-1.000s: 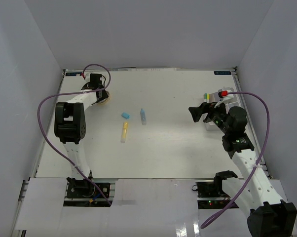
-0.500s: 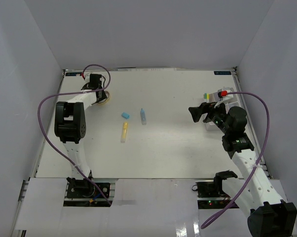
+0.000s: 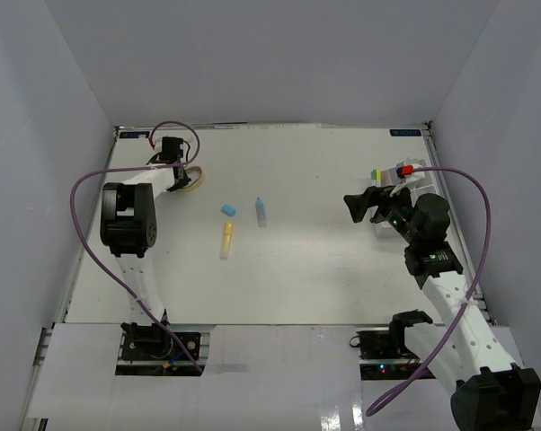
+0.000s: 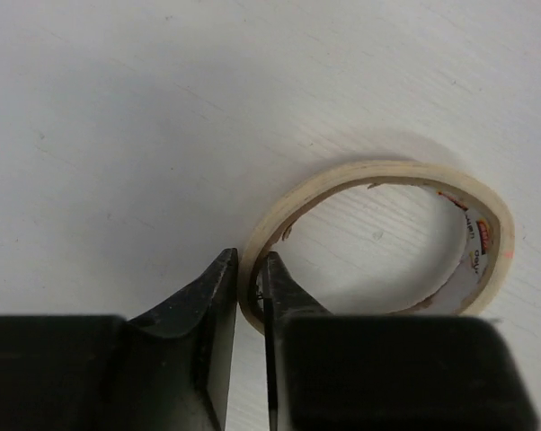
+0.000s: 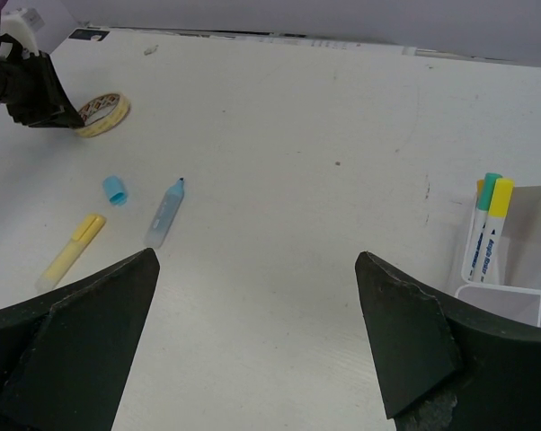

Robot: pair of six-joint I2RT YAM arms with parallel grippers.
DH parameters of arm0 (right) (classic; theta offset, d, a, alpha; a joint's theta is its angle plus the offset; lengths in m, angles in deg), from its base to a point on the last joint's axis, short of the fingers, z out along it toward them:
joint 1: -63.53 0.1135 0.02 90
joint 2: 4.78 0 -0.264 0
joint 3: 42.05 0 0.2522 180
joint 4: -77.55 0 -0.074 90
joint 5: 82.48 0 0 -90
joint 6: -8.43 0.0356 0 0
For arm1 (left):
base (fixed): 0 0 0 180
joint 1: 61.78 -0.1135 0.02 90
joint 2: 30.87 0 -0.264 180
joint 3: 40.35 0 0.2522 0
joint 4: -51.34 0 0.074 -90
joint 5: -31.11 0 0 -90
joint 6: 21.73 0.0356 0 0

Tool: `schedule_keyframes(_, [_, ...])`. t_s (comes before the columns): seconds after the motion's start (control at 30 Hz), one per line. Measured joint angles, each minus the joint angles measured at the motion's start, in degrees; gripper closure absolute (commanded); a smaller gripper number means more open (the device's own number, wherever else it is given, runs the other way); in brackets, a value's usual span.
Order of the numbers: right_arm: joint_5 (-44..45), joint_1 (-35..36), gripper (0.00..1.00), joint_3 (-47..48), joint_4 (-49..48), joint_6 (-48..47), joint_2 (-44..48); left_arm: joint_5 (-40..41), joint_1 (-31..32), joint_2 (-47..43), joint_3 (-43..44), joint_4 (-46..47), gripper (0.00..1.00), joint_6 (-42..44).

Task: Sort the stationery into containers
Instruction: Pick up the stationery from the center of the board.

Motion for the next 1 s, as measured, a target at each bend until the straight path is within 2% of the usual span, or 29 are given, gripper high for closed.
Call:
schedule_keyframes(0.07, [-0.11,0.00,0.03,0.00,0.07,-0.07,-0.02,-0.79,-0.11,-0.15,0.00,-0.04,0.83,0.59])
schedule_keyframes(0.23, [-2.27,0.02,0.03,0.02,0.17,-0.26,-0.26,-5.29,-0.17,-3.04,-2.19,0.98,0.88,2.03])
schedule_keyframes(0.5, [-8.74,3.52,0.02,8.04,7.26,-1.49,-6.86,-18.23,1.57,-20.65,-11.72,6.12,0.89,4.37])
schedule_keyframes(0.8, [-7.89,21.07,0.00,19.91,11.96,1.86,-16.48,-25.66,12.98,-41.22,-23.89,13.27,0.88,11.91])
schedule_keyframes(1.0, [-6.12,27.80,0.00,25.09,12.22,5.90,-22.95,-26.77,17.99,-52.09,-31.69,15.45,0.89,15.98])
